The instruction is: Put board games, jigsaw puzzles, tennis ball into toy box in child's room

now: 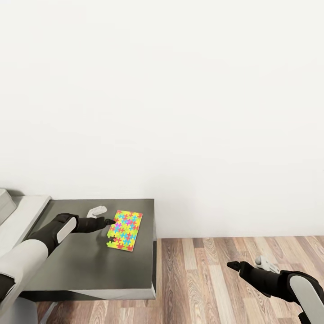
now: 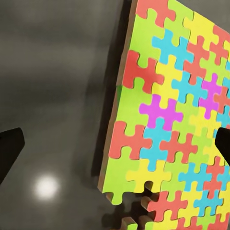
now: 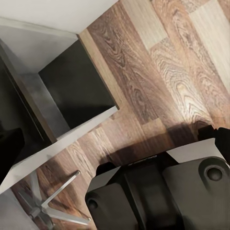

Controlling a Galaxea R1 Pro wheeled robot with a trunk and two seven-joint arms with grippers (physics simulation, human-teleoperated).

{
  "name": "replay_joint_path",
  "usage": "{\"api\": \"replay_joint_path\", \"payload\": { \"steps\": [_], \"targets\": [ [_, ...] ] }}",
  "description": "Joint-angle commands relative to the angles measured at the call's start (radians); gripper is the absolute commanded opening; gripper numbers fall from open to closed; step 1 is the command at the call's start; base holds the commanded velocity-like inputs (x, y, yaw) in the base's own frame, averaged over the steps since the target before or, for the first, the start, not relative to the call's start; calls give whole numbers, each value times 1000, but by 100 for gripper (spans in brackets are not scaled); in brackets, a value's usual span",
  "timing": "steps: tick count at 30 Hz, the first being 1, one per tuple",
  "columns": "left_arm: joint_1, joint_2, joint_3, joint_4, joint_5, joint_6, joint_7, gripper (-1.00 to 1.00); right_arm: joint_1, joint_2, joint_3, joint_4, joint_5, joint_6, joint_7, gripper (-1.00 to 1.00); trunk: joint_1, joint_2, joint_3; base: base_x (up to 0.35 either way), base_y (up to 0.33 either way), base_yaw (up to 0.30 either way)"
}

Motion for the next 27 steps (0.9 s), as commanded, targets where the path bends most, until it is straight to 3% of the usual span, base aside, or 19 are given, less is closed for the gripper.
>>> {"api": "replay_joint_path", "payload": {
  "steps": [1, 16, 27],
  "targets": [
    [-1, 1, -4, -1, 4, 4, -1, 100, -1, 0, 0, -1, -11, 3, -10, 100, 1, -2, -2, 0, 0, 0],
    [-1, -2, -6, -1, 4, 4, 1, 100, -1, 0, -1, -1, -11, 3, -10, 100, 1, -2, -2, 0, -127, 0],
    [-1, -2, -6, -1, 4, 4, 0, 100, -1, 0, -1, -1, -11, 3, -10, 100, 1, -2, -2, 0, -41, 0]
  ]
}}
